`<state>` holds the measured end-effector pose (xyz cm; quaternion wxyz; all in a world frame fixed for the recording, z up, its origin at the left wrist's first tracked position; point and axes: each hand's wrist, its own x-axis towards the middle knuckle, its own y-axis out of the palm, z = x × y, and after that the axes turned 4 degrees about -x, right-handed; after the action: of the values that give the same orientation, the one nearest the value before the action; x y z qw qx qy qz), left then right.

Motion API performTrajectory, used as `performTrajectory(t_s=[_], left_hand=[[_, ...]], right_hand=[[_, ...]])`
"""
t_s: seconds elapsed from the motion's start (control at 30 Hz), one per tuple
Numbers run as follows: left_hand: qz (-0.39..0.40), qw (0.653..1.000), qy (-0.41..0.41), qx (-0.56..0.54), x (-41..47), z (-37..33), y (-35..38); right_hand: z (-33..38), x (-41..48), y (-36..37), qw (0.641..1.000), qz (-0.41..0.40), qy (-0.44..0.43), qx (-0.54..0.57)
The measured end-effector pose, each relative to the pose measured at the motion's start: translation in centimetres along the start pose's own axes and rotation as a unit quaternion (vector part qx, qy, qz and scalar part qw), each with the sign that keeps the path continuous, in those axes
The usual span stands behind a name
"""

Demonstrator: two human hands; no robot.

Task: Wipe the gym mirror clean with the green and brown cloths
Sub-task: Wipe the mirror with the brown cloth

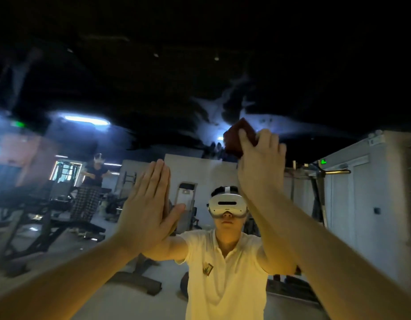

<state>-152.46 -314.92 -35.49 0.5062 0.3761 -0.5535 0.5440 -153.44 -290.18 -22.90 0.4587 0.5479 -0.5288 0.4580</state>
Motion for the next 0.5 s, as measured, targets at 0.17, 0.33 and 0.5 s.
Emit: performTrajectory(t_s=[0.17,0.33,0.5], left_hand=[[0.001,0.999,0.029,-0.026,-0.5,1.2,-0.2],[-0.008,0.999,0.035,-0.024,-0.6,1.3,0.1],[-0.03,0.998,0.041,-0.026,-0.7,1.6,0.5]], right_hand=[[3.0,-12.3,-0.4,0.939,0.019,-0.323,0.119],[-0.4,-2.6,0.0,0.965,-0.044,-0.258,0.001],[3.6,1.5,0.0,0.999,-0.002,-0.013,0.033]])
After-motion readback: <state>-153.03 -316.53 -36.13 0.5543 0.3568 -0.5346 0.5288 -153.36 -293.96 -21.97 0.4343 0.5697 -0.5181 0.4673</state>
